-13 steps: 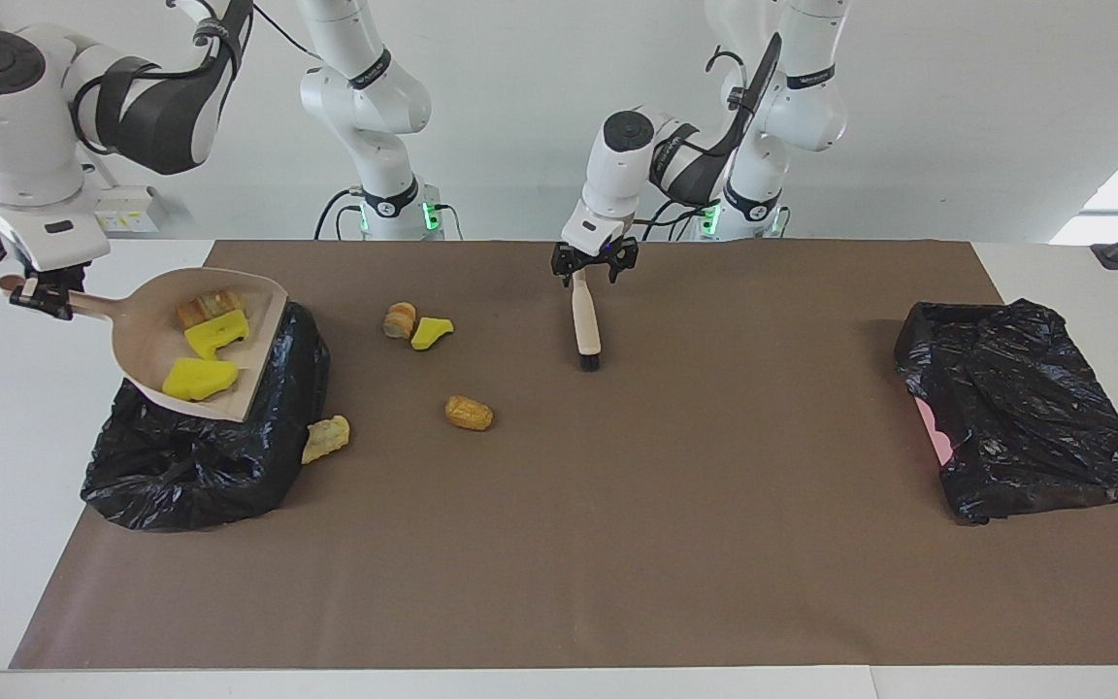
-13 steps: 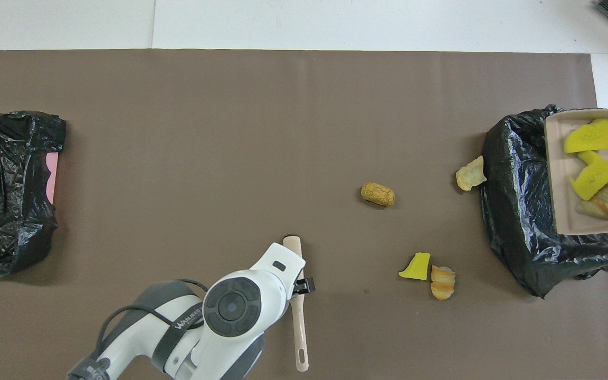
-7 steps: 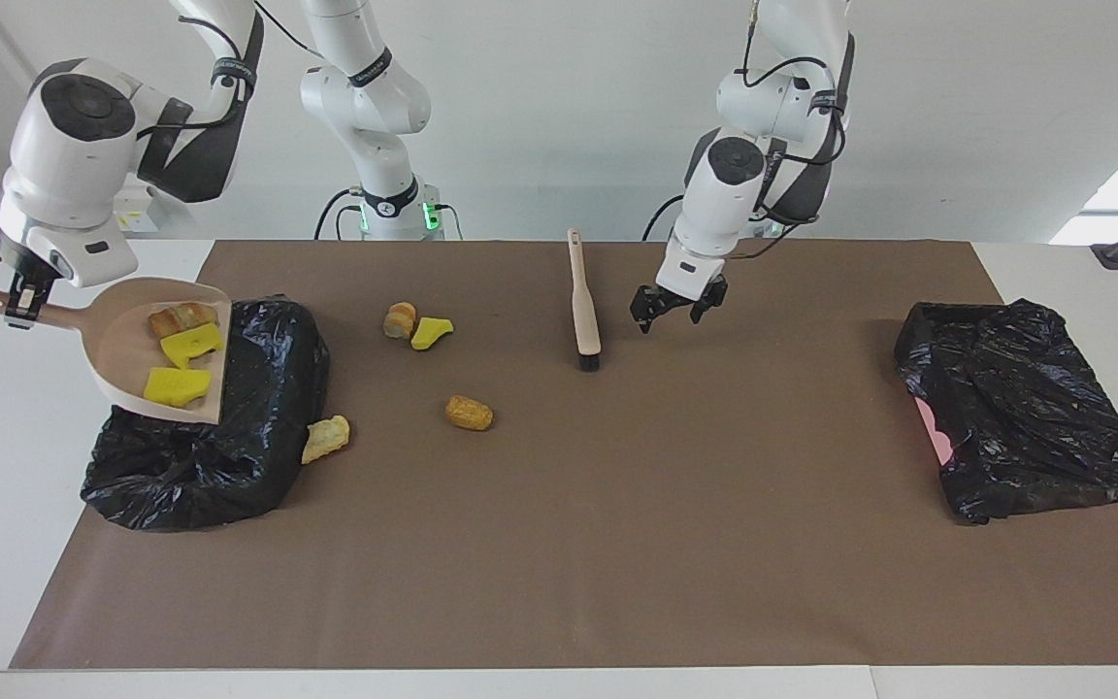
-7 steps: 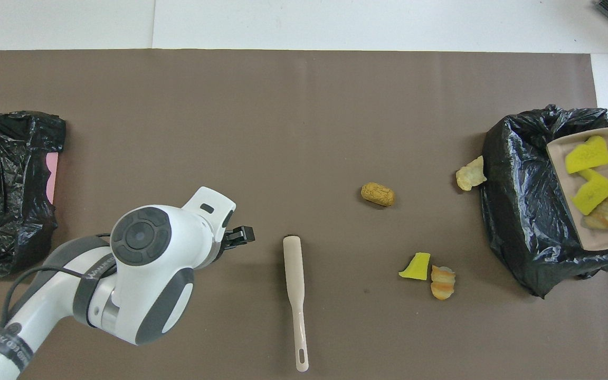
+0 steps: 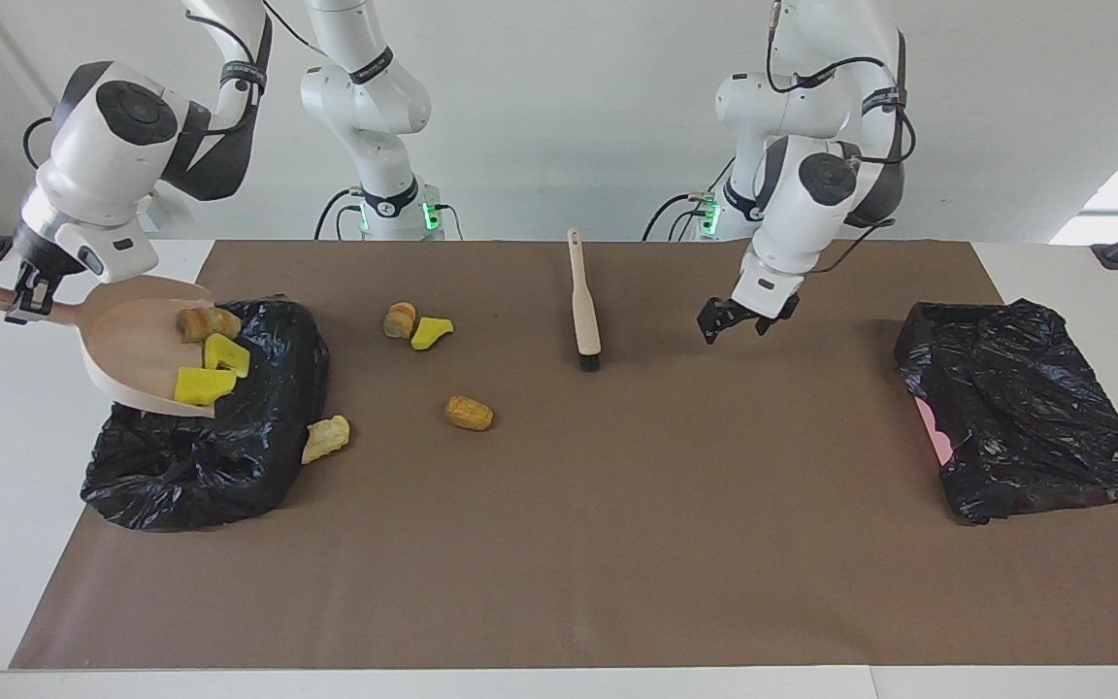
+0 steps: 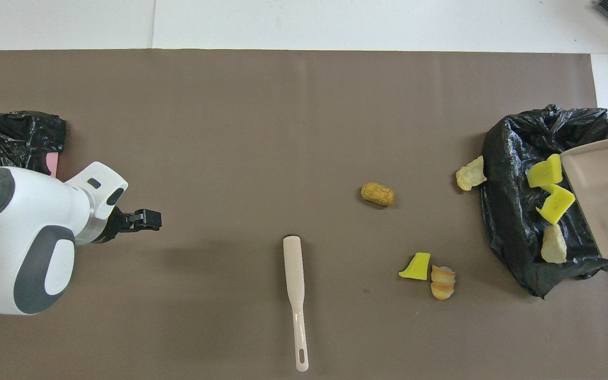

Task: Sweep and dump trash in bin
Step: 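Tip the dustpan into the bag with the right gripper while the left gripper withdraws, then bring the empty dustpan back to the mat center with the right gripper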

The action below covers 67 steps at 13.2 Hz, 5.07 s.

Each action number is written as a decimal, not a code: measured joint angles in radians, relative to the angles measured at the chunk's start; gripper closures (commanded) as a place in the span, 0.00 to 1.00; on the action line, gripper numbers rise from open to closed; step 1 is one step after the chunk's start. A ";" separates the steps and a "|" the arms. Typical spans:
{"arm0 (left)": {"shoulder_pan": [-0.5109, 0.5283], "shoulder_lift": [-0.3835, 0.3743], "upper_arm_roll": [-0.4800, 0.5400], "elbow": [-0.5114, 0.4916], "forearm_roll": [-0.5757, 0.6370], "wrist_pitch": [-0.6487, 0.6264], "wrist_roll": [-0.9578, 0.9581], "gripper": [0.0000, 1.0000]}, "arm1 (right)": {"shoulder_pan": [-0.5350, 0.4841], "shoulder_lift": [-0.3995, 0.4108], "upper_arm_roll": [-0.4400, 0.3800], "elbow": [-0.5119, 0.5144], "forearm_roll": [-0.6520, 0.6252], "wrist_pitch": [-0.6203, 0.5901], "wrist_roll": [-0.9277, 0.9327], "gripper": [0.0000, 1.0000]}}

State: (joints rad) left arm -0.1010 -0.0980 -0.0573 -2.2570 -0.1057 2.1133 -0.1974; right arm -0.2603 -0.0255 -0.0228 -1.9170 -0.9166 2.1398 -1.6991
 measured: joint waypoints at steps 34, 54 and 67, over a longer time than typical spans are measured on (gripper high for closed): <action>0.175 -0.039 -0.019 0.671 0.076 -0.657 0.224 0.00 | 0.181 -0.014 0.031 0.053 0.719 -0.346 0.788 1.00; 0.175 -0.051 -0.012 0.641 0.076 -0.656 0.224 0.00 | 0.683 0.284 0.073 0.345 1.008 -0.424 2.070 1.00; 0.175 -0.051 -0.011 0.641 0.076 -0.656 0.224 0.00 | 0.774 0.764 0.069 0.742 1.009 -0.312 2.230 0.00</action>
State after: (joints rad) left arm 0.0743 -0.1493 -0.0684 -1.6161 -0.0302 1.4568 0.0264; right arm 0.5136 0.7387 0.0465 -1.1751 0.0920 1.8283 0.5313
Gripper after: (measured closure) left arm 0.000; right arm 0.692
